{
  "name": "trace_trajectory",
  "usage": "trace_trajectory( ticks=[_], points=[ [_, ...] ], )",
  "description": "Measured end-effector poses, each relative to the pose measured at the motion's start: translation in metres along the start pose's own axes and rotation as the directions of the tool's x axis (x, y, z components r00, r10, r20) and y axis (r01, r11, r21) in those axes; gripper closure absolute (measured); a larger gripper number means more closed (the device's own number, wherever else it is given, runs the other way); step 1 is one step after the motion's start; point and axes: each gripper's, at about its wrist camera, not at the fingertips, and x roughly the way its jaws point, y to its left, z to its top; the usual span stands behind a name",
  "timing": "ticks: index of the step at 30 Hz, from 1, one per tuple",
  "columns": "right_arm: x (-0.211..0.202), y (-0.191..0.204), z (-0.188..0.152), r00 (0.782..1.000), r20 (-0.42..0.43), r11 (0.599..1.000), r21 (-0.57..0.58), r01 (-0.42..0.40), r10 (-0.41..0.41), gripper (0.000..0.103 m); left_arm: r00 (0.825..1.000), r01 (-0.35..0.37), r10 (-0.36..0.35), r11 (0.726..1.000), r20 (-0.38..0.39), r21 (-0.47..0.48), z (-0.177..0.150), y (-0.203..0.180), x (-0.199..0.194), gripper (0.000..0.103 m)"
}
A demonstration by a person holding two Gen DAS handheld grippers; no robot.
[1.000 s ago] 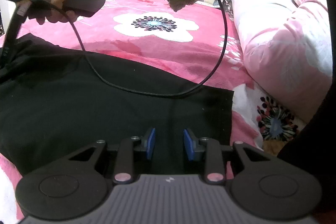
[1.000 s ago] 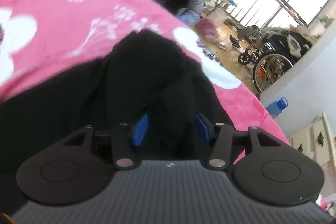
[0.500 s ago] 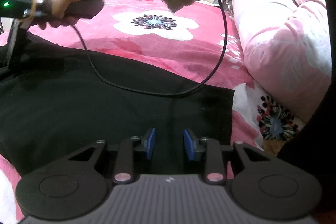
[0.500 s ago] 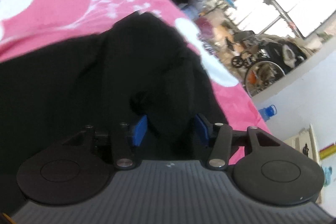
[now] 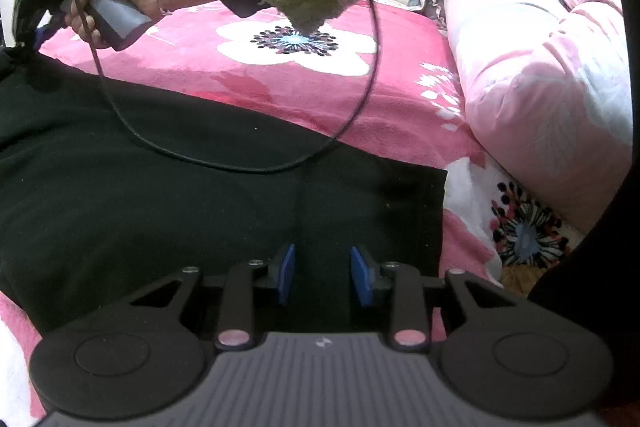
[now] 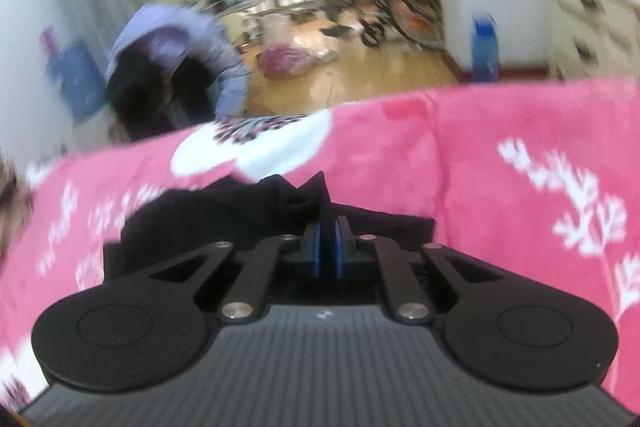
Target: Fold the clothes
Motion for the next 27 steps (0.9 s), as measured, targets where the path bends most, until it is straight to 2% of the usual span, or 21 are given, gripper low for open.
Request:
trace_trajectory(
  ticks=[5,12,15,19,21,24,25,27],
  points=[
    [0.01,-0.021,0.006,1.0,-0.01,0.993,0.114,0.007,-0.006,0.098,1.0,0.003,-0.003,1.0,-0.003,-0.006,0.001,0.0,0.0,0.071],
    [0.016,-0.047,0.007,0.999,-0.018,0.98,0.195,0.036,-0.033,0.098,1.0,0.002,-0.002,1.0,-0.008,-0.005,0.001,-0.001,0.0,0.071],
    [0.02,-0.052,0.007,0.998,-0.02,0.98,0.192,0.057,-0.054,0.098,1.0,0.001,-0.001,1.0,-0.009,-0.004,0.001,-0.001,0.0,0.071],
    [0.029,-0.065,0.006,0.999,-0.045,0.967,0.254,0.022,-0.011,0.089,1.0,-0.003,0.003,1.0,-0.01,0.002,0.001,-0.002,0.001,0.07],
    [0.022,-0.077,0.008,1.0,-0.006,0.945,0.326,-0.009,0.011,0.074,1.0,-0.004,0.004,1.0,-0.01,0.004,0.0,-0.002,0.001,0.07],
    [0.001,-0.098,0.01,0.996,0.085,0.903,0.428,-0.037,0.001,0.072,1.0,-0.004,0.004,1.0,-0.009,0.003,0.0,-0.002,0.002,0.07],
    [-0.008,-0.102,0.011,0.995,0.095,0.902,0.43,-0.036,-0.006,0.072,1.0,-0.004,0.004,1.0,-0.009,0.004,0.0,-0.003,0.002,0.07],
    [-0.02,-0.099,0.013,0.996,0.078,0.924,0.378,-0.061,0.034,0.071,1.0,-0.003,0.003,1.0,-0.009,0.005,0.0,-0.002,0.002,0.07]
  ],
)
